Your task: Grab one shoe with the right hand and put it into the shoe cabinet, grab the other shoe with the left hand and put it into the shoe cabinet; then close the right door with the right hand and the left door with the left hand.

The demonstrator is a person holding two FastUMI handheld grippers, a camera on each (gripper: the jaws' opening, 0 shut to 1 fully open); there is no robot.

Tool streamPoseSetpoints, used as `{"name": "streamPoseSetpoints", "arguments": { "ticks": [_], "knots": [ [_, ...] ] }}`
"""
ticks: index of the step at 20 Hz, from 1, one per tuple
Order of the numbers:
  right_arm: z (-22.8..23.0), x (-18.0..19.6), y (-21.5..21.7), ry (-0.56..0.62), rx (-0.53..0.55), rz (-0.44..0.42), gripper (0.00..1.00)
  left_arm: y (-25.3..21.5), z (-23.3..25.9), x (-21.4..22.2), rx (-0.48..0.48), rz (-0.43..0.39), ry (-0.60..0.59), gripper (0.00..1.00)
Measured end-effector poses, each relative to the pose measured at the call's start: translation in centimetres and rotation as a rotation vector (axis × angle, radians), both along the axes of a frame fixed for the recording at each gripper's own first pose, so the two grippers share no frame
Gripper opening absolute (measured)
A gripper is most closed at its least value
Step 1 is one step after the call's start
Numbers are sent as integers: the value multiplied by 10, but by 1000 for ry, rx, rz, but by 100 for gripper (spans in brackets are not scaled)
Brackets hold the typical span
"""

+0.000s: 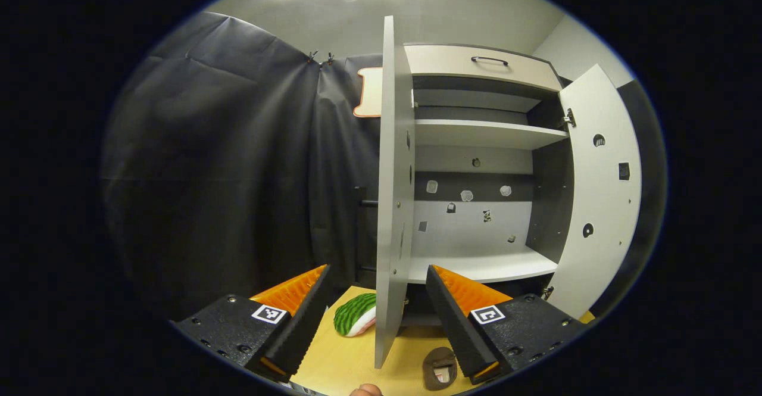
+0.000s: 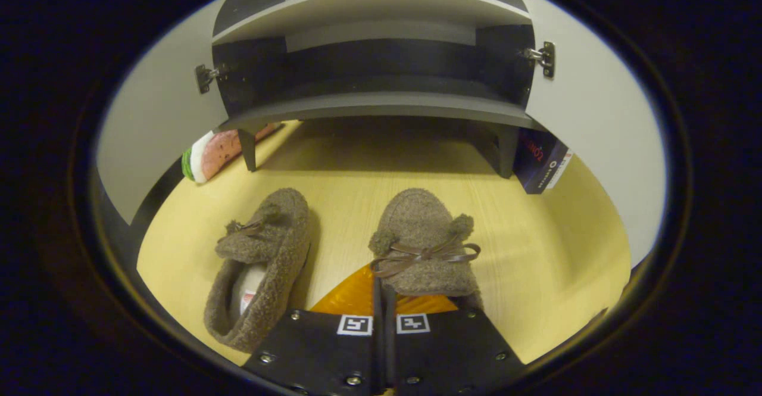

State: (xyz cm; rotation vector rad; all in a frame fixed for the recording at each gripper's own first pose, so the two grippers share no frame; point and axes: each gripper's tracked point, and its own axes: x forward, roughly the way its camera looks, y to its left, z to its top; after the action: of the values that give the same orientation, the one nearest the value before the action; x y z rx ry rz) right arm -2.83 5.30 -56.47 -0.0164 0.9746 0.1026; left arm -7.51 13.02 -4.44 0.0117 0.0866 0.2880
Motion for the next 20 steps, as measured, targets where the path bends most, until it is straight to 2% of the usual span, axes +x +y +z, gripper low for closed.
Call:
{"name": "streamPoseSetpoints", "arguments": {
  "ticks": [4, 9, 12, 15, 20],
  "knots": [
    [65, 19, -3, -105, 34, 8, 1, -12, -7, 1, 11, -34, 13, 96],
    [193, 65, 3, -307, 71, 43, 1, -19, -18, -3, 33, -59, 33, 96],
    [266, 111, 9, -400, 88, 60, 0, -20, -22, -6, 30, -65, 37, 96],
    [317, 175, 15, -493, 68, 90, 0, -19, -31, -14, 20, -57, 48, 96],
    [332, 284, 19, -543, 41, 84, 1, -19, -44, -27, -7, -30, 78, 97]
  ]
}}
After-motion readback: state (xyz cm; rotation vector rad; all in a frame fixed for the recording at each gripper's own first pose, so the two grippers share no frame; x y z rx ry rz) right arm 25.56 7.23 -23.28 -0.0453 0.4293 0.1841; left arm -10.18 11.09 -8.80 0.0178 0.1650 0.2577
